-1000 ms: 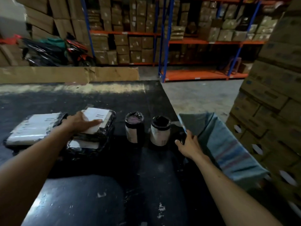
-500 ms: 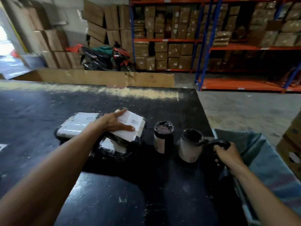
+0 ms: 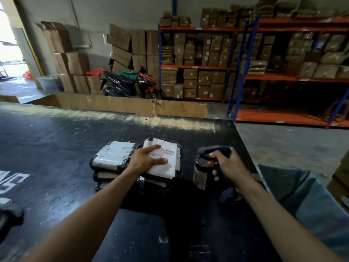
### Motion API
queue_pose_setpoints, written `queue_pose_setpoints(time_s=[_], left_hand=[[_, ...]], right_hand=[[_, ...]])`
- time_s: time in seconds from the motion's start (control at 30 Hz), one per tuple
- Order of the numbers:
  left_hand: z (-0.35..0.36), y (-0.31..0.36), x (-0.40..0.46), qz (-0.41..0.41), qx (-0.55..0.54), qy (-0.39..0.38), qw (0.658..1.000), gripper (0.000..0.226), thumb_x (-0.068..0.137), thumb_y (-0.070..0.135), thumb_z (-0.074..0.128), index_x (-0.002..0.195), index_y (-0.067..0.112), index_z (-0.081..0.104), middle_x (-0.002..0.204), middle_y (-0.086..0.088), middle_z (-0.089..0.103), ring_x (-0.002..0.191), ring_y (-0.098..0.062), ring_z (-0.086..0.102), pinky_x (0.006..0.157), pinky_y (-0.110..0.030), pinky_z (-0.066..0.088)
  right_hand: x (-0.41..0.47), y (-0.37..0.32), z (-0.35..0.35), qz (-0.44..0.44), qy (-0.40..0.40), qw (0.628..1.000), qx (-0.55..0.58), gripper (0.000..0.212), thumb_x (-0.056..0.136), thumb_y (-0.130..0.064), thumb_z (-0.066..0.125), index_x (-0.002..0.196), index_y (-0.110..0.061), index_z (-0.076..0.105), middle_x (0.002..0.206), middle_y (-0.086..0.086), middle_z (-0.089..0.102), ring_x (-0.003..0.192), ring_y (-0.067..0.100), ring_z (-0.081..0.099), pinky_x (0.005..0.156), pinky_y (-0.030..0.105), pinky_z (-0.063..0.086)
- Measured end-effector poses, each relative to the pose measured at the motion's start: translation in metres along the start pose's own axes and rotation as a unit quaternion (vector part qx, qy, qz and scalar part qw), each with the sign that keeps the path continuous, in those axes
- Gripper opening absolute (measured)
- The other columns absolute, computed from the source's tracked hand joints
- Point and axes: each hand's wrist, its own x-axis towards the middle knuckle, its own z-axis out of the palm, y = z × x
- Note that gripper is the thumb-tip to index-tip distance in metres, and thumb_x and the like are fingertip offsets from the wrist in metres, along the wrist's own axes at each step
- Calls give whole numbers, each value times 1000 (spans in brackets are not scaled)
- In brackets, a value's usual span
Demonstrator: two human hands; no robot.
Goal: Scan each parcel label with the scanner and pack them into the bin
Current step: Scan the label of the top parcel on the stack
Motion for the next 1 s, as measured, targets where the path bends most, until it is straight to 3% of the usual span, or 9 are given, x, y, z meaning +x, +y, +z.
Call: queue_pose_setpoints(time_s=[0.1, 0.17, 0.27, 0.4, 0.57, 0.67, 0.77, 0.9, 1.0], left_hand=[[0, -11, -15, 30, -35, 51, 998, 82, 52, 43, 97, 128, 41, 66, 114, 6, 69, 90, 1, 66, 77, -8, 49], [0, -15, -25, 52, -32, 82, 995, 82, 53, 47, 96, 128, 49, 62, 112, 9, 60, 89, 0, 62, 80, -5, 45], [-1, -17, -34, 63, -23, 105, 992, 82, 55, 54, 92, 129, 56, 58, 116, -1, 46, 100, -16, 57, 95, -19, 44], [-4, -14, -45, 91, -35, 114, 989, 79, 57, 54, 92, 129, 52, 60, 113, -1, 43, 102, -19, 56, 89, -17, 47], [-4, -6, -58, 113, -48, 162, 979, 76, 56, 51, 93, 127, 45, 66, 113, -7, 45, 102, -23, 59, 99, -35, 54], [-6, -1, -60, 123, -43, 168, 977, 76, 55, 54, 93, 126, 46, 65, 111, -6, 45, 101, -24, 60, 96, -39, 56], [-6, 3, -62, 126, -30, 175, 976, 75, 56, 56, 91, 125, 50, 63, 112, -6, 44, 100, -24, 59, 93, -38, 57], [-4, 9, -66, 135, 10, 169, 976, 76, 57, 63, 87, 126, 60, 55, 121, -11, 44, 101, -25, 59, 89, -27, 51], [-3, 10, -67, 133, 16, 167, 977, 76, 56, 67, 85, 125, 64, 51, 122, -12, 43, 102, -28, 58, 88, -30, 51]], right_hand=[[-20, -4, 38, -40, -36, 998, -28, 55, 75, -36, 74, 123, -33, 48, 73, 6, 71, 47, 19, 60, 44, 30, 49], [-30, -8, 54, -60, -47, 996, -47, 60, 69, -45, 73, 122, -44, 45, 75, 9, 72, 46, 22, 61, 44, 30, 50], [-41, -12, 68, -79, -39, 994, -63, 52, 70, -50, 72, 114, -56, 44, 59, 1, 70, 42, 19, 62, 42, 29, 50], [-53, -16, 78, -98, -23, 993, -54, 50, 72, -49, 73, 113, -58, 45, 68, 6, 73, 45, 19, 63, 43, 30, 52], [-67, -26, 84, -123, -6, 991, -43, 43, 74, -58, 73, 105, -64, 44, 81, 10, 73, 48, 18, 65, 45, 32, 54], [-74, -30, 85, -147, 7, 987, -69, 44, 79, -67, 69, 114, -58, 43, 83, 8, 73, 48, 18, 67, 45, 31, 55], [-80, -34, 85, -167, 9, 982, -87, 47, 84, -68, 66, 120, -53, 39, 93, 9, 70, 48, 18, 66, 45, 30, 55], [-85, -38, 84, -181, -1, 980, -79, 44, 87, -64, 65, 119, -50, 39, 95, 11, 67, 50, 14, 64, 47, 30, 55], [-87, -40, 83, -179, -1, 981, -79, 44, 84, -67, 64, 118, -52, 40, 95, 10, 68, 50, 15, 64, 47, 32, 56]])
